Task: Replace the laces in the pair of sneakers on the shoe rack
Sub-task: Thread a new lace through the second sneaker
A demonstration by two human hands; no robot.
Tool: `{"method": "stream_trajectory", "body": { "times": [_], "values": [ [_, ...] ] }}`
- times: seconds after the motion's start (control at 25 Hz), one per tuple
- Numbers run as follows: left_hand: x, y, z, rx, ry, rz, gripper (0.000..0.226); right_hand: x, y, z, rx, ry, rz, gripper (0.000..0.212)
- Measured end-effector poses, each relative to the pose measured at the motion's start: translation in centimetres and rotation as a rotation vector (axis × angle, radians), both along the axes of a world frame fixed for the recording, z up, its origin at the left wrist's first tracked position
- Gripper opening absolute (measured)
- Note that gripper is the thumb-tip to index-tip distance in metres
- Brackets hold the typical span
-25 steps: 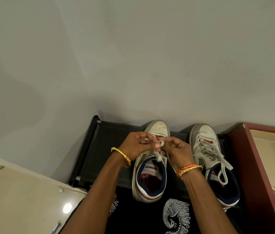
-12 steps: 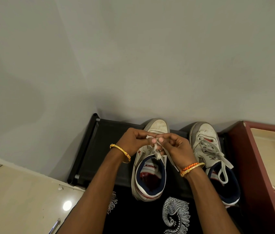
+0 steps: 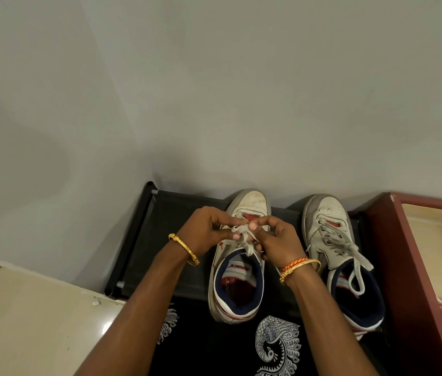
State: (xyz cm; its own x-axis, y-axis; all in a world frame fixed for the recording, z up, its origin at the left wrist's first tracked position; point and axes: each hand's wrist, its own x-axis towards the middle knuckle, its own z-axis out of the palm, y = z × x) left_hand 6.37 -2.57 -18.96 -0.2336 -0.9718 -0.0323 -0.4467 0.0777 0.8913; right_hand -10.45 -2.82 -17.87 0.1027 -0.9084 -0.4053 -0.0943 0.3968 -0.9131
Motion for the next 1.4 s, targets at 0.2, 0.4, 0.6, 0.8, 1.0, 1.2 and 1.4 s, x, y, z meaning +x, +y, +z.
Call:
{"method": "stream_trajectory", "body": {
  "times": [0.2, 0.4, 0.6, 0.8, 1.0, 1.2, 1.4],
  "values": [
    [-0.7, 0.5, 0.4, -0.131, -0.136, 0.102, 0.026, 0.0, 0.3, 0.1, -0.056, 0.087, 0.039, 0.019],
    [-0.5, 0.6, 0.8, -0.115, -0.227, 0.037, 0.021, -0.3, 0.5, 0.4, -0.195, 0.174, 0.225, 0.016],
    [0.2, 0.4, 0.9, 0.093, -0.016, 0.038, 0.013, -0.2, 0.9, 0.5, -0.408, 0.386, 0.233, 0.007],
    [-0.1, 0.1, 1.0, 0.443, 0.209, 0.078, 0.012, -0.2, 0.7, 0.3, -0.378, 0.386, 0.196, 0.011],
    [0.2, 0.1, 0.3, 0.653, 0.391, 0.036, 0.024, -0.5, 0.4, -0.2, -0.353, 0.321, 0.207, 0.012],
    [0.6, 0.6, -0.1, 0.787, 0.596, 0.024, 0.017, -0.6, 0.6, -0.4, -0.406, 0.277, 0.19, 0.017],
    [0.7, 0.3, 0.1, 0.919, 0.654, 0.038, 0.026, -0.5, 1.2, -0.3, -0.451, 0.294, 0.164, 0.025]
  ]
}}
